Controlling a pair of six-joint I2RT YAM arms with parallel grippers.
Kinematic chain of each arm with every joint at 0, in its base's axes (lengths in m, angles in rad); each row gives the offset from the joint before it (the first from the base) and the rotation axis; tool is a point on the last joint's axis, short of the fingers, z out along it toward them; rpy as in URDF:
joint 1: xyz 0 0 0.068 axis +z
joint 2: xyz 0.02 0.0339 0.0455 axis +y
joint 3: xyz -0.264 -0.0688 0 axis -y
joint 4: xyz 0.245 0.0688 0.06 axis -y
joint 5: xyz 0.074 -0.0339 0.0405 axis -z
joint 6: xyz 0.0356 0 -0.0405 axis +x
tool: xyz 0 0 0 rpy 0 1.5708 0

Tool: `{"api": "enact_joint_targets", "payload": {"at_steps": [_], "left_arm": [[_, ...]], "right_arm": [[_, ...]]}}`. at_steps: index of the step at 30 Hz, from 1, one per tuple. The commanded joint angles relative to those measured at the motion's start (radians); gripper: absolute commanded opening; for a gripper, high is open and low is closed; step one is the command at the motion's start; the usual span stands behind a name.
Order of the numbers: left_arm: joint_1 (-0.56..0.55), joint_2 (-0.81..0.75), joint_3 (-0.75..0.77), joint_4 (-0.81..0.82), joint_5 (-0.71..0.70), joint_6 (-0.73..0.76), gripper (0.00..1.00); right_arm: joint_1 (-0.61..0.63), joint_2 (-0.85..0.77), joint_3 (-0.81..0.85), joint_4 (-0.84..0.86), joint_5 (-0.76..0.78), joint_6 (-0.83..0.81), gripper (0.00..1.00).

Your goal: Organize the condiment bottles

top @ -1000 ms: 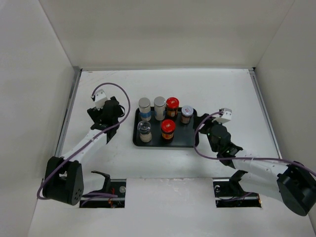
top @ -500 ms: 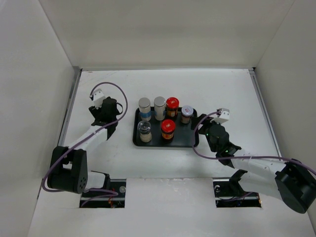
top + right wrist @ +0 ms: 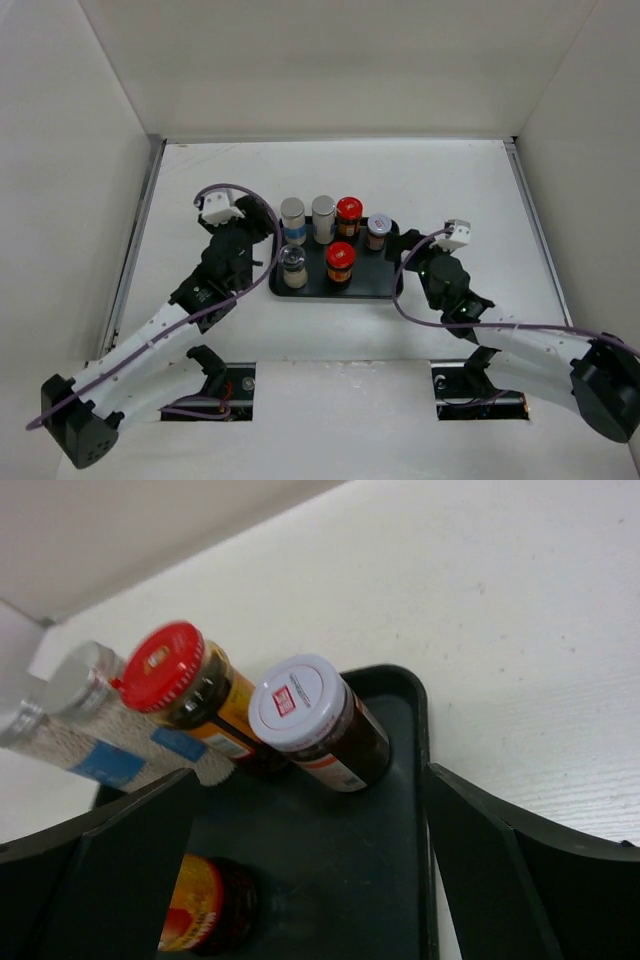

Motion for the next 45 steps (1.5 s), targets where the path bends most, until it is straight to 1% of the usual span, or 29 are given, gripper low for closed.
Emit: {"api": "enact_joint_targets", "payload": {"at_steps": [1, 3, 5, 7, 10, 14, 21, 28, 32, 37, 39, 40, 42, 43, 44, 45], "left_arm": [[-0.184, 0.004, 0.093, 0.143, -0.077, 0.043, 0.37], [-0.268, 0.038, 0.127, 0.187, -0.077, 0.080, 0.37], [-0.374, 0.100, 0.163, 0.265, -0.062, 0.122, 0.37], [-0.437, 0.168, 0.190, 0.327, -0.036, 0.142, 0.37], [-0.512, 0.289, 0.246, 0.388, 0.041, 0.143, 0.37], [-0.580, 0.452, 0.320, 0.445, 0.107, 0.152, 0.37], [-0.585, 0.654, 0.326, 0.517, 0.115, 0.154, 0.37], [-0.591, 0.802, 0.340, 0.534, 0.136, 0.149, 0.38], [-0.592, 0.865, 0.342, 0.537, 0.147, 0.127, 0.39], [-0.596, 0.879, 0.319, 0.533, 0.158, 0.081, 0.42], [-0.600, 0.880, 0.312, 0.525, 0.164, 0.054, 0.48], [-0.602, 0.880, 0.312, 0.524, 0.165, 0.047, 0.55], [-0.608, 0.874, 0.309, 0.519, 0.159, 0.045, 0.78], [-0.611, 0.868, 0.308, 0.519, 0.155, 0.045, 0.86], [-0.612, 0.862, 0.309, 0.521, 0.151, 0.045, 0.97], [-0.612, 0.853, 0.317, 0.519, 0.154, 0.050, 1.00]], "right_arm": [[0.021, -0.106, 0.029, 0.048, 0.092, -0.007, 1.00], [0.023, -0.172, 0.038, 0.005, 0.162, -0.015, 1.00], [0.023, -0.228, 0.060, -0.047, 0.204, -0.025, 1.00], [-0.002, -0.289, 0.095, -0.129, 0.230, -0.024, 1.00], [-0.057, -0.366, 0.159, -0.255, 0.256, -0.005, 1.00], [-0.105, -0.442, 0.198, -0.325, 0.261, -0.010, 1.00], [-0.114, -0.476, 0.186, -0.337, 0.282, -0.002, 1.00], [-0.135, -0.441, 0.175, -0.325, 0.273, 0.007, 1.00], [-0.163, -0.436, 0.153, -0.325, 0.278, 0.016, 1.00], [-0.203, -0.453, 0.129, -0.328, 0.263, 0.042, 1.00], [-0.207, -0.441, 0.123, -0.325, 0.259, 0.053, 1.00], [-0.210, -0.427, 0.123, -0.325, 0.256, 0.057, 1.00], [-0.214, -0.406, 0.124, -0.325, 0.240, 0.061, 1.00], [-0.215, -0.401, 0.123, -0.325, 0.235, 0.067, 1.00], [-0.215, -0.398, 0.121, -0.325, 0.236, 0.073, 1.00], [-0.217, -0.394, 0.120, -0.325, 0.239, 0.080, 1.00]]}}
